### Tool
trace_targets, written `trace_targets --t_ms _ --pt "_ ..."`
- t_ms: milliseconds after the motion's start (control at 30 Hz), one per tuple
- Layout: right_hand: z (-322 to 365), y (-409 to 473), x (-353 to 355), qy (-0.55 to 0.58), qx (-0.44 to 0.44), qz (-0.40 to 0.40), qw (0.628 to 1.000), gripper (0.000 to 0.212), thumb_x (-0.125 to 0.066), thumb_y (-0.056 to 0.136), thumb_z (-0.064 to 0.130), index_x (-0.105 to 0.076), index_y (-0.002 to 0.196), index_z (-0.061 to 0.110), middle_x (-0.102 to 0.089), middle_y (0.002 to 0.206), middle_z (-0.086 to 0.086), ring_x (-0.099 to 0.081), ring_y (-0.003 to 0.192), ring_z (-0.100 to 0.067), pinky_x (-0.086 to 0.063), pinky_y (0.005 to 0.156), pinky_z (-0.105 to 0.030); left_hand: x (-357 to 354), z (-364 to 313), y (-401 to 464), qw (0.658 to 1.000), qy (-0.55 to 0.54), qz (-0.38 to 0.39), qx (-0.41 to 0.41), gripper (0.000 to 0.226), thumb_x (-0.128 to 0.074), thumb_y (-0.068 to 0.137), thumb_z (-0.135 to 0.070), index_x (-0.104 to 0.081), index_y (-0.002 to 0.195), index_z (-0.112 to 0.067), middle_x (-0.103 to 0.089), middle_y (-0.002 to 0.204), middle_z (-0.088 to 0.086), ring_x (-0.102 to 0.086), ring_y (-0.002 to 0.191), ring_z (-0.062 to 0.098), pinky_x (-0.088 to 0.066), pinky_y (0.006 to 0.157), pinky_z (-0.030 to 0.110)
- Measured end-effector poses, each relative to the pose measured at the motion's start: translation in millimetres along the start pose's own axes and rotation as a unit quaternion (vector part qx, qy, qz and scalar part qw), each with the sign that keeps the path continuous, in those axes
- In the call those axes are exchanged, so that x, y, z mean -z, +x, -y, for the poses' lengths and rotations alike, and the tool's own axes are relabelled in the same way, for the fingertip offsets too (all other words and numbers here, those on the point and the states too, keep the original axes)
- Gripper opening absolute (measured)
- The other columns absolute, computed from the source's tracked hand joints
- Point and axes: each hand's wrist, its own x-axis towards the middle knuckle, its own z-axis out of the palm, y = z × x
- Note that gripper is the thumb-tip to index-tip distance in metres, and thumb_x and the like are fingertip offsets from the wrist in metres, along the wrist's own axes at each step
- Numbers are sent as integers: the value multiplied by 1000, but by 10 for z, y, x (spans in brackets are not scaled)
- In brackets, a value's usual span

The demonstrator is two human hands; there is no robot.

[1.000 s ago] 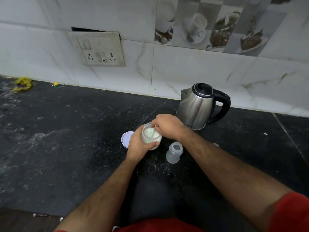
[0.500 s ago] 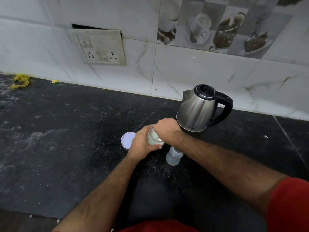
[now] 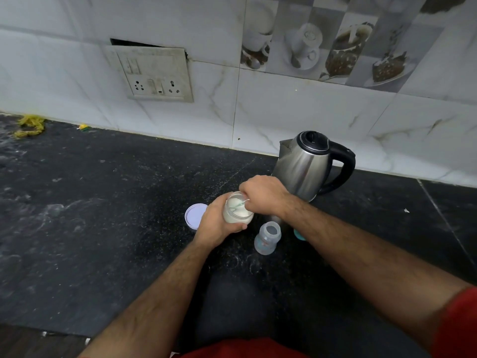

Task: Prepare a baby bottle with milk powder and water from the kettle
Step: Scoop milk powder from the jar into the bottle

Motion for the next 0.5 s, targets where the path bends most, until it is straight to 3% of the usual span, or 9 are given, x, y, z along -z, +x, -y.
trace_targets --t_ms 67,167,233,300,400,500 --pt "-6 -15 6 55 -36 -14 998 16 -58 77 14 -49 70 25 -63 80 3 -61 81 -24 -43 59 -33 -5 -9 -10 1000 2 0 -4 81 -91 52 -29 -48 109 -66 -63 110 -34 -59 103 -11 -41 81 3" --pt "20 -48 -29 96 -71 -23 993 20 -58 78 12 -48 68 26 -67 85 1 -62 85 -25 -44 62 -33 -40 -25 -21 1000 -5 -5 -2 79 -90 52 -28 -51 116 -55 -66 113 -24 -61 104 -7 -47 89 16" --pt "48 -78 -51 104 -85 -31 990 16 -59 78 12 -58 75 27 -69 90 0 -63 88 -26 -40 63 -31 -52 -39 -22 1000 -6 -9 -3 79 -90 52 -28 -53 119 -48 -67 114 -20 -61 104 -5 -48 90 23" --pt "79 -96 -65 107 -97 -37 989 19 -61 79 12 -68 89 26 -71 94 -1 -64 90 -26 -40 64 -31 -49 -53 -24 1000 2 -14 -4 78 -91 53 -29 -52 116 -53 -66 113 -21 -61 103 -7 -47 86 20" --pt "153 -107 -102 104 -129 -29 986 19 -62 79 11 -72 92 21 -71 92 -3 -65 86 -27 -47 65 -32 -43 -80 -31 1000 6 -18 -3 78 -91 53 -30 -52 114 -56 -66 113 -22 -61 102 -8 -47 84 20" --pt "218 -95 -135 131 -181 -25 974 10 -63 81 11 -70 87 16 -70 88 -6 -61 77 -27 -45 61 -33 -61 -100 -39 1000 11 -20 -1 80 -91 53 -30 -55 123 -43 -67 115 -19 -62 104 -3 -51 90 28"
